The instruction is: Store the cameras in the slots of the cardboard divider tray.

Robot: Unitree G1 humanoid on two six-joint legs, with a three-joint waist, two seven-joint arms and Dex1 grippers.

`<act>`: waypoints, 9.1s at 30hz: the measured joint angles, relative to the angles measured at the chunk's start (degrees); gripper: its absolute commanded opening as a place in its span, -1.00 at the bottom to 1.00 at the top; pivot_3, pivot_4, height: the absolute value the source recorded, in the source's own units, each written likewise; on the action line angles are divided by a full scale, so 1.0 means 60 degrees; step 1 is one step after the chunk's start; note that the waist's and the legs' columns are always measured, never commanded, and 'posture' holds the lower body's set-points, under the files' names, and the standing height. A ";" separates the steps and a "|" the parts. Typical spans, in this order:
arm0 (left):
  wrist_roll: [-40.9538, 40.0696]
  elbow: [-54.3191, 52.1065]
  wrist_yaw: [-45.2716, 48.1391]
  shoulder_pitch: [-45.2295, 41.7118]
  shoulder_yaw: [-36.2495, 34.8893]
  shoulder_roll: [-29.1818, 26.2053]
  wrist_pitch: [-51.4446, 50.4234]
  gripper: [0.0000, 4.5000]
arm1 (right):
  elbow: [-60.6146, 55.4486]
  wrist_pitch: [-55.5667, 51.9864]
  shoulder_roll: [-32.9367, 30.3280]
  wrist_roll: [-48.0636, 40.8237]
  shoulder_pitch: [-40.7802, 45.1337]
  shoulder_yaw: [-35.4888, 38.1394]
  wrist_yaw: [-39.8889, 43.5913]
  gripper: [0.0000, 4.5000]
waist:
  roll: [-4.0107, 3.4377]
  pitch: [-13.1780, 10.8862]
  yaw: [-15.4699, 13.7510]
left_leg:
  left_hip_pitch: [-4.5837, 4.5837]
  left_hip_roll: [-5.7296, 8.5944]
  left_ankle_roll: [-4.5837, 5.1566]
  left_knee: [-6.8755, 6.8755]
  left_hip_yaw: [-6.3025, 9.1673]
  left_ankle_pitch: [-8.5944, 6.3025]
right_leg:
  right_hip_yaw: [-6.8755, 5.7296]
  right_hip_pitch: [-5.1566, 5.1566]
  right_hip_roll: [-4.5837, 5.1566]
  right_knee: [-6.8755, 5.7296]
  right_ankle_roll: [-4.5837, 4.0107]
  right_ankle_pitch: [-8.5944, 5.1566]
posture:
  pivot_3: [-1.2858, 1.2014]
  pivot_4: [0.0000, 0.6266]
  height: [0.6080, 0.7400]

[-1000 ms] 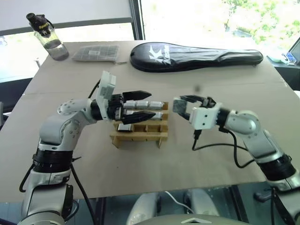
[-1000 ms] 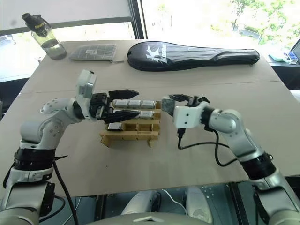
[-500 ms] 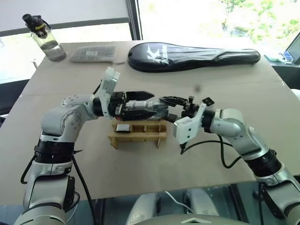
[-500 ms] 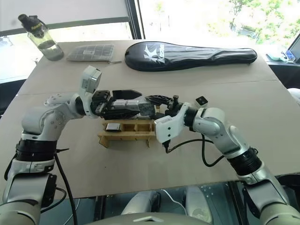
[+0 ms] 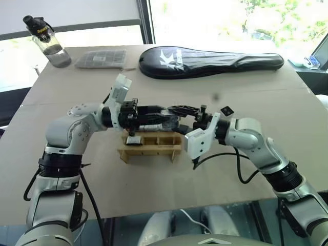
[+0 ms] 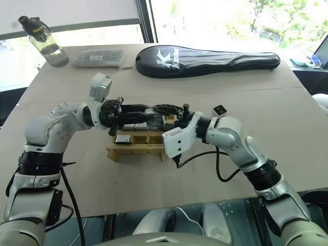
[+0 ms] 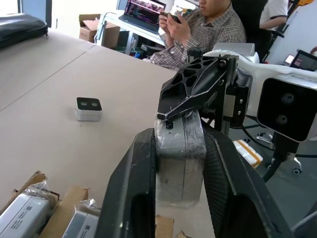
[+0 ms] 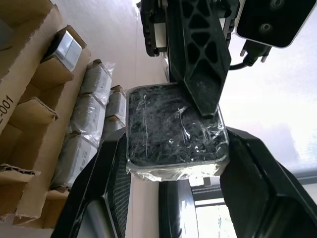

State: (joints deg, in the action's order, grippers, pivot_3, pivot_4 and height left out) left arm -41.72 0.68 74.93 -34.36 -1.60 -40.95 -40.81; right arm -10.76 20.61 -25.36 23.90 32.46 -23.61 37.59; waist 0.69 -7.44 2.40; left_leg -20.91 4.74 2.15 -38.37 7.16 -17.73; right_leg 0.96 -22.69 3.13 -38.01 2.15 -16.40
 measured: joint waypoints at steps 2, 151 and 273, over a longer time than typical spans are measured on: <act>0.0037 0.0000 0.0044 0.0000 0.0000 -0.0001 0.0019 -0.68 | 0.0000 -0.0003 0.0006 -0.0005 0.0000 0.0000 0.0012 -0.13 | 0.0000 0.0000 0.0002 | 0.0000 0.0000 0.0000 0.0000 0.0000 0.0000 | 0.0000 0.0000 0.0000 0.0000 0.0000 0.0000 | 0.03 -0.52 1.00; -0.0160 -0.0752 0.0871 0.2129 -0.1254 -0.2587 0.2889 0.98 | 0.5224 -0.6139 0.0877 -0.6023 -0.0757 0.4186 -0.1161 1.00 | -0.0015 -0.0005 0.0047 | 0.0006 0.0021 0.0003 0.0010 0.0042 -0.0001 | 0.0012 0.0006 0.0005 0.0002 0.0004 0.0002 | 0.03 -0.52 1.00; 0.2487 0.5703 0.2895 -0.0568 0.1571 0.1107 0.8759 -0.68 | -0.3072 -0.3346 -0.1860 -1.0051 -0.9407 0.5401 0.4234 1.00 | 0.0010 0.0007 -0.0306 | 0.0031 0.0094 0.0006 -0.0025 0.0181 -0.0003 | 0.0003 0.0051 0.0011 0.0009 0.0038 0.0022 | 0.03 -0.52 1.00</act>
State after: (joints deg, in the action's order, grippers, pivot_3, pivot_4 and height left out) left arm -26.80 34.90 92.29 -37.77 7.83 -34.30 11.74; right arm -29.19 0.54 -36.52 -36.41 -23.98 8.79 62.99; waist 0.75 -7.39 0.56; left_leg -20.72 5.30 2.19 -38.52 8.24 -17.75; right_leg 0.98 -22.38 3.20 -37.95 2.38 -16.27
